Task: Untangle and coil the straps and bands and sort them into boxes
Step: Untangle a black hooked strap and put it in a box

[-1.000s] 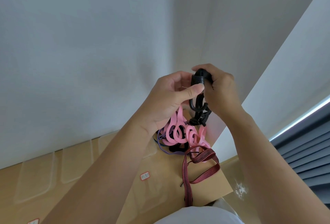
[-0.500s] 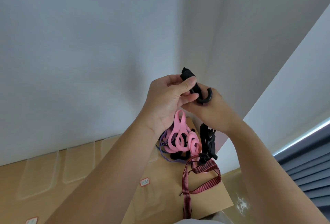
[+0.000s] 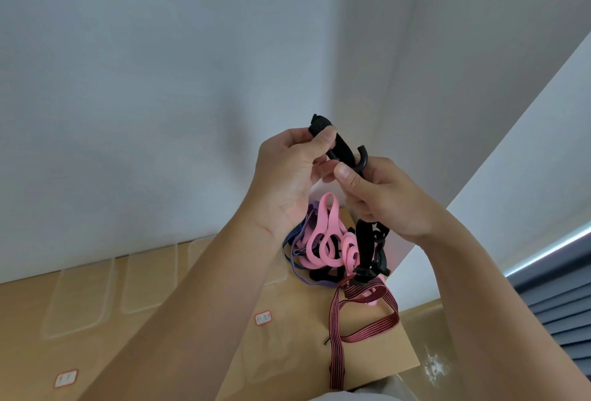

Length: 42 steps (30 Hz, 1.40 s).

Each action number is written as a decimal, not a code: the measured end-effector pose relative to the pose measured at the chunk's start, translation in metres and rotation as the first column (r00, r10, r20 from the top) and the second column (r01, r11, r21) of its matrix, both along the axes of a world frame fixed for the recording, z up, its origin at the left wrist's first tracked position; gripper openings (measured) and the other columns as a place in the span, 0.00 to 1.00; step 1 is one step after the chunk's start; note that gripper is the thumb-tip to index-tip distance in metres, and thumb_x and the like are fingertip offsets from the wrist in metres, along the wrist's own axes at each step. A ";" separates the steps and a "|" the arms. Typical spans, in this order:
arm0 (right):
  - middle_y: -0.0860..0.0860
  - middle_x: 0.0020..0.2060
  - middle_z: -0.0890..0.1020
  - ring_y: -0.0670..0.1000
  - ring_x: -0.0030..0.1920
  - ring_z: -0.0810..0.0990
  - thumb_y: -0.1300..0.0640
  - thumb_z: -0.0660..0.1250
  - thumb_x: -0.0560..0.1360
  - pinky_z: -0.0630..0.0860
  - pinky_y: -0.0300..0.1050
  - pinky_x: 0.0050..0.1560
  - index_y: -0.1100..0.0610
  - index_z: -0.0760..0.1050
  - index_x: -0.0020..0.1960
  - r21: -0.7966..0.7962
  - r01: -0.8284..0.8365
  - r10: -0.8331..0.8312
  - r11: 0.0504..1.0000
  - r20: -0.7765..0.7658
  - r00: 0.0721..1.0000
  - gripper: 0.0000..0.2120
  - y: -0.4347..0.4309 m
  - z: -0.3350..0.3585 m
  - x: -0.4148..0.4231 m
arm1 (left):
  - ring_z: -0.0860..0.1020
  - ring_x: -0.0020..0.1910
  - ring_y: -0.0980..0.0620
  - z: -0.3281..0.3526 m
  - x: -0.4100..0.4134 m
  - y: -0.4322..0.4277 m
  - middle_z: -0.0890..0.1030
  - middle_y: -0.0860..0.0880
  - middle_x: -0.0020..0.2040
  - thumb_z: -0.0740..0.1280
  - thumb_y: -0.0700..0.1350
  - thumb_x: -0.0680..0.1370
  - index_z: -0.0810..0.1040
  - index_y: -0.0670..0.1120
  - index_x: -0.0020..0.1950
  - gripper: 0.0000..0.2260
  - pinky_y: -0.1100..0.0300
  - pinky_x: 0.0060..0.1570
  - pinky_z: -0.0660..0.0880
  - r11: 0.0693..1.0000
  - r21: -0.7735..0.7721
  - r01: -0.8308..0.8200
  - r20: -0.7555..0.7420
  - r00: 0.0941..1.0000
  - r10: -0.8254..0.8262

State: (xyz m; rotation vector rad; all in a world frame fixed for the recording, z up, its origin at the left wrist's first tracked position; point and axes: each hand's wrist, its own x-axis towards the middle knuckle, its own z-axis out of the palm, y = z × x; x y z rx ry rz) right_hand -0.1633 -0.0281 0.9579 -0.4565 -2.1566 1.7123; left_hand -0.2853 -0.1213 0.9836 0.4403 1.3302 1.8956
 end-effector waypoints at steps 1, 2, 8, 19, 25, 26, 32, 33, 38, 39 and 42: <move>0.48 0.27 0.60 0.45 0.24 0.59 0.44 0.61 0.80 0.59 0.39 0.26 0.60 0.76 0.50 -0.030 -0.007 0.007 1.000 -0.005 1.000 0.19 -0.001 0.000 0.000 | 0.75 0.27 0.50 0.000 -0.001 0.000 0.75 0.43 0.35 0.71 0.36 0.78 0.79 0.36 0.44 0.05 0.60 0.29 0.74 1.000 0.000 -0.005 -0.001 1.000 0.005; 0.49 0.27 0.60 0.45 0.25 0.58 0.44 0.61 0.81 0.59 0.38 0.26 0.58 0.76 0.50 -0.058 -0.013 0.012 0.998 -0.011 1.000 0.17 -0.002 0.000 0.000 | 0.75 0.27 0.50 0.000 -0.001 -0.001 0.75 0.43 0.34 0.71 0.36 0.79 0.79 0.36 0.45 0.05 0.60 0.30 0.74 1.000 -0.002 -0.012 -0.002 1.000 0.012; 0.48 0.28 0.59 0.45 0.25 0.57 0.46 0.59 0.79 0.57 0.39 0.26 0.59 0.77 0.51 -0.113 -0.037 0.037 0.993 -0.007 0.999 0.16 -0.007 0.000 -0.001 | 0.77 0.38 0.48 -0.003 -0.008 -0.006 0.77 0.39 0.45 0.72 0.37 0.78 0.78 0.38 0.45 0.04 0.59 0.34 0.77 0.999 -0.022 -0.043 -0.040 0.998 0.042; 0.53 0.24 0.70 0.49 0.23 0.65 0.53 0.61 0.84 0.63 0.38 0.24 0.65 0.76 0.43 -0.006 0.179 -0.179 0.984 0.016 0.984 0.18 -0.017 -0.003 -0.012 | 0.82 0.53 0.48 -0.009 -0.017 -0.008 0.83 0.41 0.57 0.70 0.38 0.80 0.78 0.36 0.56 0.07 0.57 0.40 0.80 0.997 0.000 -0.080 -0.160 0.984 0.079; 0.51 0.22 0.69 0.49 0.20 0.64 0.53 0.61 0.84 0.62 0.39 0.24 0.63 0.75 0.40 -0.126 0.353 -0.354 0.927 0.015 0.935 0.18 -0.029 -0.002 -0.025 | 0.83 0.52 0.52 -0.019 -0.012 -0.004 0.84 0.45 0.54 0.70 0.37 0.79 0.76 0.43 0.52 0.05 0.58 0.38 0.80 0.976 0.130 -0.172 -0.363 0.908 0.209; 0.50 0.22 0.68 0.49 0.20 0.63 0.53 0.61 0.84 0.61 0.38 0.24 0.63 0.75 0.41 -0.147 0.373 -0.373 0.916 0.027 0.927 0.18 -0.030 -0.002 -0.027 | 0.83 0.52 0.52 -0.022 -0.011 -0.004 0.84 0.46 0.53 0.71 0.38 0.79 0.76 0.45 0.52 0.06 0.57 0.38 0.81 0.970 0.155 -0.185 -0.435 0.869 0.235; 0.52 0.24 0.76 0.52 0.22 0.75 0.53 0.64 0.83 0.72 0.40 0.23 0.65 0.77 0.42 -0.218 0.439 -0.436 0.872 0.063 0.898 0.17 -0.032 0.005 -0.030 | 0.82 0.49 0.54 -0.038 -0.012 -0.007 0.83 0.52 0.50 0.73 0.37 0.77 0.77 0.40 0.55 0.09 0.58 0.45 0.79 0.931 0.316 -0.183 -0.696 0.623 0.358; 0.53 0.24 0.77 0.52 0.24 0.78 0.53 0.65 0.82 0.73 0.40 0.24 0.66 0.77 0.41 -0.238 0.449 -0.447 0.861 0.066 0.892 0.17 -0.031 0.006 -0.030 | 0.82 0.48 0.52 -0.041 -0.014 -0.008 0.83 0.51 0.50 0.74 0.37 0.77 0.77 0.39 0.54 0.09 0.56 0.45 0.79 0.927 0.334 -0.171 -0.713 0.598 0.367; 0.52 0.24 0.77 0.58 0.29 0.84 0.56 0.65 0.82 0.78 0.43 0.27 0.64 0.76 0.41 -0.180 0.483 -0.482 0.857 0.050 0.875 0.14 -0.027 0.009 -0.029 | 0.85 0.44 0.53 -0.038 -0.022 -0.020 0.85 0.51 0.47 0.79 0.37 0.72 0.76 0.42 0.50 0.14 0.53 0.46 0.82 0.944 0.309 -0.119 -0.766 0.557 0.321; 0.50 0.23 0.75 0.58 0.29 0.84 0.56 0.65 0.82 0.78 0.43 0.27 0.62 0.76 0.41 -0.124 0.482 -0.480 0.867 0.048 0.876 0.14 -0.026 0.010 -0.028 | 0.85 0.45 0.54 -0.035 -0.024 -0.024 0.85 0.52 0.48 0.80 0.36 0.71 0.74 0.44 0.51 0.17 0.55 0.46 0.83 0.952 0.291 -0.095 -0.768 0.570 0.291; 0.47 0.22 0.73 0.55 0.27 0.83 0.57 0.65 0.82 0.76 0.43 0.26 0.57 0.75 0.38 0.063 0.467 -0.470 0.882 0.065 0.880 0.14 -0.021 0.015 -0.024 | 0.86 0.48 0.52 -0.026 -0.036 -0.036 0.86 0.51 0.51 0.81 0.35 0.69 0.75 0.47 0.59 0.24 0.56 0.51 0.82 0.980 0.190 0.051 -0.836 0.531 0.134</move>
